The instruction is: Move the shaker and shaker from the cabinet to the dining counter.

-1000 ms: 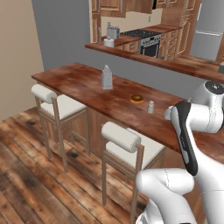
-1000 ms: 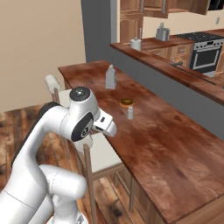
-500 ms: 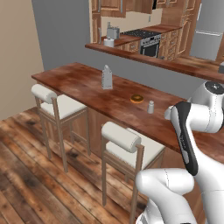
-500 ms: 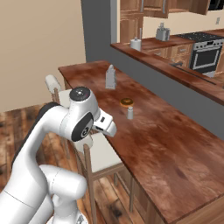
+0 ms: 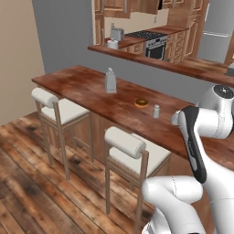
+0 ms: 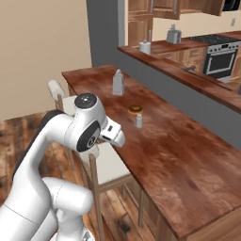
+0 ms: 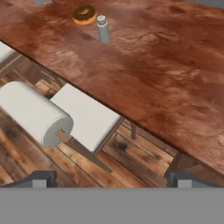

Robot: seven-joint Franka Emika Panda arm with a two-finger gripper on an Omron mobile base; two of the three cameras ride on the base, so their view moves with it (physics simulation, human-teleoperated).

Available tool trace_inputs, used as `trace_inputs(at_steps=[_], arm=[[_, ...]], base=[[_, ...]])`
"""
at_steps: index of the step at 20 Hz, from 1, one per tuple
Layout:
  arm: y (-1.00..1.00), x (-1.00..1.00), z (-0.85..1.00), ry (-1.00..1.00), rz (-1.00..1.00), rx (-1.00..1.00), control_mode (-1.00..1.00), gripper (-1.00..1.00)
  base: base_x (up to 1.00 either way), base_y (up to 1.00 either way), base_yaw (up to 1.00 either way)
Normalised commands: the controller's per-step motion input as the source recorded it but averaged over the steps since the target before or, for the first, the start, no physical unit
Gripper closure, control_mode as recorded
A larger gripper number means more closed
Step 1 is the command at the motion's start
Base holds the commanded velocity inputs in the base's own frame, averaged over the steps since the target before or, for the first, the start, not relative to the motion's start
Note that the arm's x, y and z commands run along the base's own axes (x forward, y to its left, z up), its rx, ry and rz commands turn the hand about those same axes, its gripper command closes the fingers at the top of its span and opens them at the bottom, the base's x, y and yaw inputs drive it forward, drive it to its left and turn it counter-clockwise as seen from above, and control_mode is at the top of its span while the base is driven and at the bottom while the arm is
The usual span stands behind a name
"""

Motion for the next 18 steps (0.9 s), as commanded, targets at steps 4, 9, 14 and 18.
trace_inputs(at_steps=[4,9,14,18], arm=[[0.00,0.00,0.00,0.00,0.00,0.00,1.00,-1.00],[0.00,0.00,0.00,0.00,0.00,0.00,1.00,-1.00],[0.00,0.00,0.00,0.00,0.00,0.00,1.00,-1.00],[0.00,0.00,0.00,0.00,0.00,0.00,1.00,-1.00]], base=[[-0.69,-0.14,-0.15],[-0.76,-0.13,-0.16],[-0.76,-0.12,-0.16],[-0.77,-0.18,-0.12]])
